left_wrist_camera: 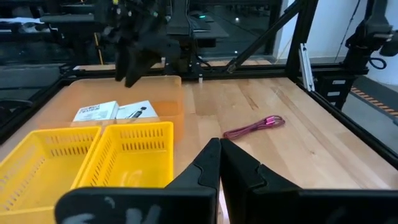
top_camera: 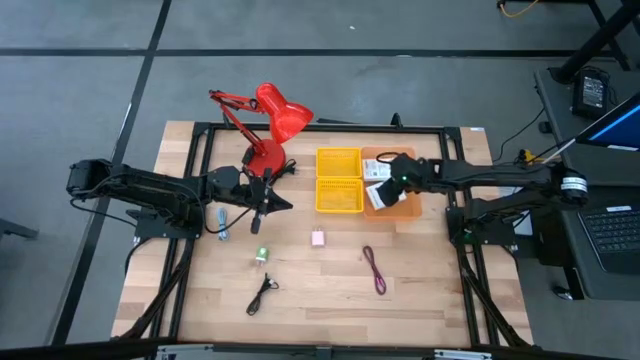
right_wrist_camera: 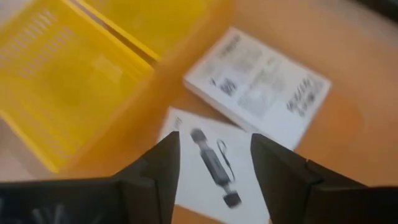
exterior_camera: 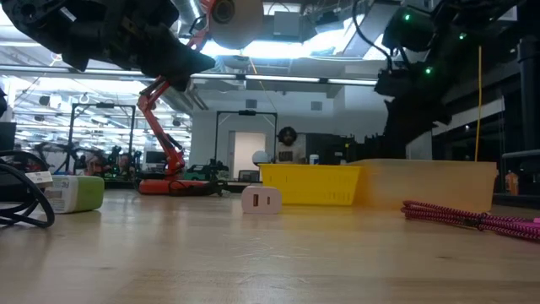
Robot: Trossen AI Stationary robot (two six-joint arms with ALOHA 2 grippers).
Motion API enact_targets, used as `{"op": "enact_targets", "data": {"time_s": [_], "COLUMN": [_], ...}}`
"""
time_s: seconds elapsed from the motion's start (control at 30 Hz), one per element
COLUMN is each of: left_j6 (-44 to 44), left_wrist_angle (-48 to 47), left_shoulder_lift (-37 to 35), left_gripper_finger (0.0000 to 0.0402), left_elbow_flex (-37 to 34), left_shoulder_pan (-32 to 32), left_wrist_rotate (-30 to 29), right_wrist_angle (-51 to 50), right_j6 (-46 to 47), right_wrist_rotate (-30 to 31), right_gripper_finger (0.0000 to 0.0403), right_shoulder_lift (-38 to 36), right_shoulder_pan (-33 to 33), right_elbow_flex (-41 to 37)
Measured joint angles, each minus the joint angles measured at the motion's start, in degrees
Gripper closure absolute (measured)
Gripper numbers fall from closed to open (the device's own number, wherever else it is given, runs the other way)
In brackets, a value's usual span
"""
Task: Pick and place items into bin
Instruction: Put the black charger cable into the top yellow bin
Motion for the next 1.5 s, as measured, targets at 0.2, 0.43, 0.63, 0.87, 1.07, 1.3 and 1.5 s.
{"op": "enact_targets", "data": {"time_s": [0.2,0.43,0.63,0.87,1.07,1.3,1.5], "left_j6": [-0.4,0.2,-1.9,-2.2,-9.3,-24.9,-30.9], "left_wrist_angle": [-2.0,-6.1,-12.2,-13.4,-31.2,-53.4,-58.9], "left_shoulder_lift": [0.0,0.0,0.0,0.0,0.0,0.5,3.1], "left_gripper_finger": [0.0396,0.0396,0.0399,0.0399,0.0399,0.0399,0.0399], "left_elbow_flex": [0.0,0.0,0.0,1.1,7.2,17.5,23.2], "left_shoulder_pan": [0.0,0.0,-0.8,-5.4,-12.4,-21.3,-27.5], "left_wrist_rotate": [-7.6,-8.6,-8.8,-8.7,-16.6,-24.7,-25.7], "right_wrist_angle": [1.1,1.9,17.3,44.4,50.0,50.0,53.1], "right_j6": [-5.3,-8.3,-11.0,-23.6,-26.6,-31.2,-31.3], "right_wrist_rotate": [3.1,9.1,13.9,7.8,7.5,7.5,7.6], "right_gripper_finger": [0.0228,0.0284,0.0354,0.0395,0.0386,0.0397,0.0401], "right_shoulder_lift": [-4.2,-7.6,-7.2,-7.2,-7.3,-7.3,-7.3], "right_shoulder_pan": [2.3,8.5,14.1,17.7,18.2,17.8,16.1], "right_elbow_flex": [0.0,0.0,-7.2,-16.1,-18.2,-18.3,-18.3]}}
